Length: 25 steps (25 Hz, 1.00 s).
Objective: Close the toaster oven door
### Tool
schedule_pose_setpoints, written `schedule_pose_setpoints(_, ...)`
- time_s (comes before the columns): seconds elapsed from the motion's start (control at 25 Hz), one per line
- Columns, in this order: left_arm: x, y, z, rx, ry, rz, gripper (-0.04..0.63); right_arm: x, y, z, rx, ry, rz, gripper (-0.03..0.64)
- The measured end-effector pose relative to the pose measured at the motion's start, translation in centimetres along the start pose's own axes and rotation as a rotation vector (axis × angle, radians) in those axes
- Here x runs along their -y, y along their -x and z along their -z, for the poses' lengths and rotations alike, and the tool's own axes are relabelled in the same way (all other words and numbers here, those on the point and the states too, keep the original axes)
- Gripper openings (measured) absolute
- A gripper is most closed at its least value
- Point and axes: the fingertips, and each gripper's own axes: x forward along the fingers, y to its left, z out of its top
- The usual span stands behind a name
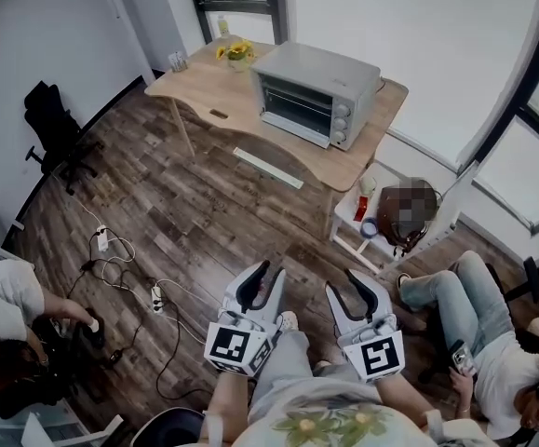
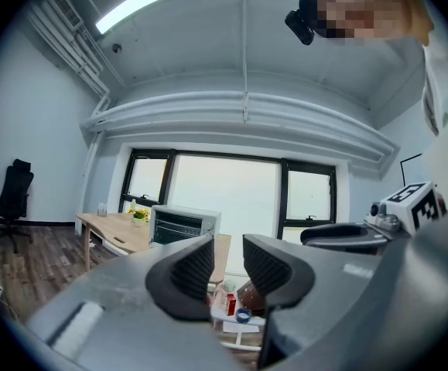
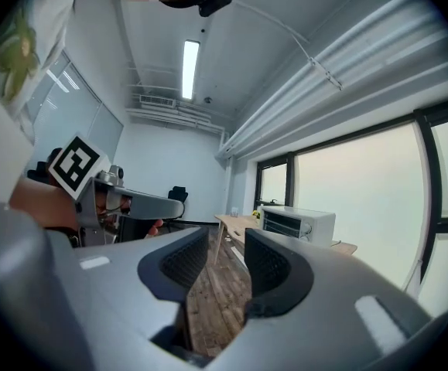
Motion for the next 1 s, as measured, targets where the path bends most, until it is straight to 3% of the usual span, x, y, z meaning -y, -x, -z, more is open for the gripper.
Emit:
schedule_pose_setpoints(0.08, -2.0, -1.3, -0.3, -0.002, -0.01, 0.005, 0.147, 0.6, -2.2, -0.3, -0.009, -0.004, 0.005, 0.168)
schedule_pose_setpoints(0.32, -7.6, -4.5, -1.2, -0.003, -0.017, 0.017, 0.237, 2.1, -8.5, -0.6, -0.039, -0.012, 0.008, 0.229)
schedule_pose_setpoints(0.8, -15.9, -6.6, 1.2, -0.083, 0.006, 0.013, 0.241, 1.6, -15.4, 1.9, -0.112, -0.067, 0.009, 0.239)
schedule_pose_setpoints(1.0, -18.8, -7.8, 3.9, -0.142, 0.023, 0.002, 0.241, 2.2, -17.2, 4.4, -0.159, -0.079, 0.016, 0.238)
